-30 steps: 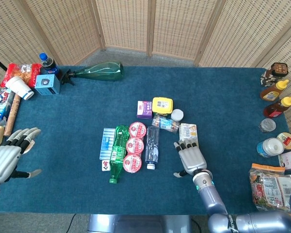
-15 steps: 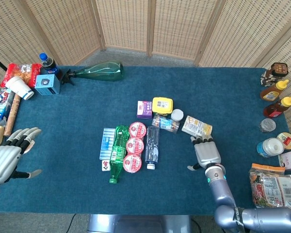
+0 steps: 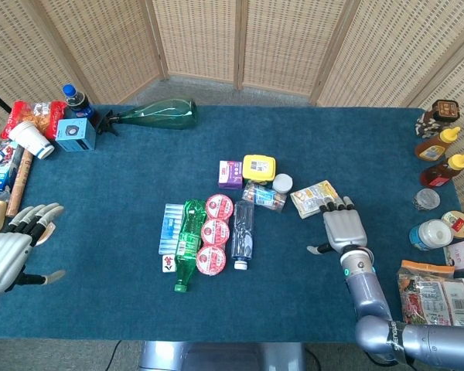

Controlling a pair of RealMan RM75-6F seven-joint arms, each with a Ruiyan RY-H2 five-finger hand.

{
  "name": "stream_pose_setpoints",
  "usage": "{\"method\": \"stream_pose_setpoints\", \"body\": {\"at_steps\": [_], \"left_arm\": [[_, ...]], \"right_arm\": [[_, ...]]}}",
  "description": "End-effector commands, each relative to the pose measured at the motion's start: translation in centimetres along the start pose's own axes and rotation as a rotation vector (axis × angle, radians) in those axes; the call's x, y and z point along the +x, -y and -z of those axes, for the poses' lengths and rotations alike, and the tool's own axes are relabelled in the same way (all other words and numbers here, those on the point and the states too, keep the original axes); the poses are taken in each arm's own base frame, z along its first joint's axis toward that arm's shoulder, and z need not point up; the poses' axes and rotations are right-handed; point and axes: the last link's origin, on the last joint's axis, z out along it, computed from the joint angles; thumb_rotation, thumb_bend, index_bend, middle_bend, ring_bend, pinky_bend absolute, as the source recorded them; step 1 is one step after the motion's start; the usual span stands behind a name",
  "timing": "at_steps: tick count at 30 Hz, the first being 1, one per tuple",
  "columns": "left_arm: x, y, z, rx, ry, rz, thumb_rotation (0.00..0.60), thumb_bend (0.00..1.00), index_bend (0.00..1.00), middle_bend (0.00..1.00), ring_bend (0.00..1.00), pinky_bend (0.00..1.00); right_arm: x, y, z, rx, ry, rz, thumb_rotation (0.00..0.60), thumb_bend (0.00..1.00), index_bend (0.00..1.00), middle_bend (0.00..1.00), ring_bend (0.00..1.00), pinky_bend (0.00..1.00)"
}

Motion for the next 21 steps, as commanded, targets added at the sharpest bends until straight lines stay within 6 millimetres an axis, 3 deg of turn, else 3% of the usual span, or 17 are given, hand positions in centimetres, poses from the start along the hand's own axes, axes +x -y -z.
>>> {"method": "stream_pose_setpoints", "body": {"at_steps": [1, 21], "left_arm": [[0.1, 0.0, 0.1, 0.001, -0.003, 0.001, 0.600, 0.00, 0.00, 0.00, 0.00, 0.00], [0.4, 0.6, 0.9, 0.022, -0.012, 0.013, 0.600, 0.00, 0.00, 0.00, 0.00, 0.00]], "right_arm": [[0.4, 1.0, -0.8, 0.056, -0.030, 0.015, 0.391, 0.00, 0.00, 0.00, 0.00, 0.00], [1.3, 3.3, -6.0, 0.104, -0.016, 0.037, 0.388, 0.00, 0.00, 0.00, 0.00, 0.00]]}}
